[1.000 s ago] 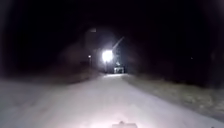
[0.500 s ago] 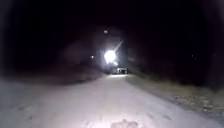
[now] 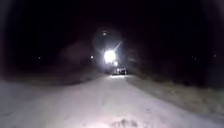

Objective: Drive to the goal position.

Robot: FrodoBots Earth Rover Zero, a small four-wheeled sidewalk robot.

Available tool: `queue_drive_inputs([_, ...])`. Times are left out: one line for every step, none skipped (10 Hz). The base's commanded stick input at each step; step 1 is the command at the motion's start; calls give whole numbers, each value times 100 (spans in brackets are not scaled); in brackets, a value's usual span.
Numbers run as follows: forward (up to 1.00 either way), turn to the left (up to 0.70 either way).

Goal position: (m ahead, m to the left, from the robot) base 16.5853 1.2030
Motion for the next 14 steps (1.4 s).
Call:
queue_drive_inputs([70,0])
queue_drive_inputs([70,0])
queue_drive_inputs([70,0])
queue_drive_inputs([70,0])
queue_drive_inputs([70,0])
queue_drive_inputs([70,0])
queue_drive_inputs([70,0])
queue_drive_inputs([70,0])
queue_drive_inputs([70,0])
queue_drive_inputs([70,0])
queue_drive_inputs([70,0])
queue_drive_inputs([70,0])
queue_drive_inputs([70,0])
queue_drive_inputs([70,0])
